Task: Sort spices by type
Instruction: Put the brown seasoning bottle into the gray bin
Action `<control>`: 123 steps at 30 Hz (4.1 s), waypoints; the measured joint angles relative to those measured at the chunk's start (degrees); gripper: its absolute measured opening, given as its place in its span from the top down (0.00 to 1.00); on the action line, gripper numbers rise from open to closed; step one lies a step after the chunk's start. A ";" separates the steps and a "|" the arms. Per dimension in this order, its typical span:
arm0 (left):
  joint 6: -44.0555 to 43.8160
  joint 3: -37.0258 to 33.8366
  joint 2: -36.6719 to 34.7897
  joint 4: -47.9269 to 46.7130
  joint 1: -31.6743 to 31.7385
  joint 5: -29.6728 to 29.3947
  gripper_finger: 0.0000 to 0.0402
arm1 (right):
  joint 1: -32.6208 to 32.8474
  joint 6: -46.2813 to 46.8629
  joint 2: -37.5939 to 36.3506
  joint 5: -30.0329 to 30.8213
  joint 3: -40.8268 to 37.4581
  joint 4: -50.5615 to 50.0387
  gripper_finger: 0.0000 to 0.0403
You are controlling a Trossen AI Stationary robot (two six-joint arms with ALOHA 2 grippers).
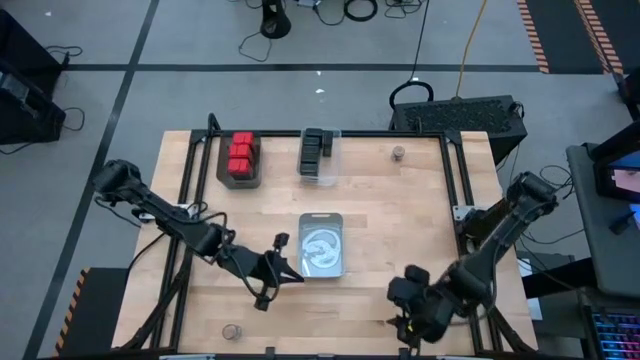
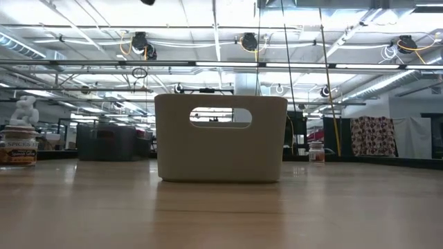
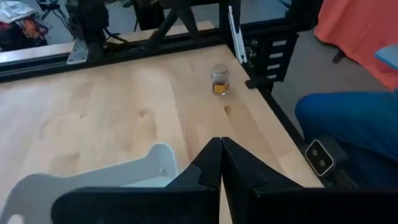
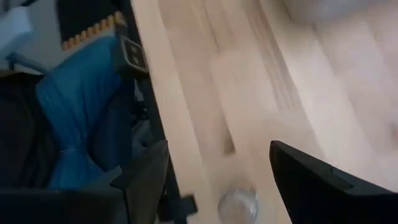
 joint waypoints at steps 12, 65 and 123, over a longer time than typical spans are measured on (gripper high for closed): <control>-7.81 -0.25 7.30 3.25 -2.36 9.29 0.96 | 6.99 17.73 7.80 -1.47 1.09 -3.66 0.35; -30.88 -5.46 -4.12 -67.83 7.17 10.84 0.39 | -4.55 -27.89 10.22 33.21 1.00 11.82 0.35; -26.44 -8.64 -4.07 -59.72 7.96 11.65 0.54 | -8.27 -33.44 12.57 39.07 1.00 14.40 0.35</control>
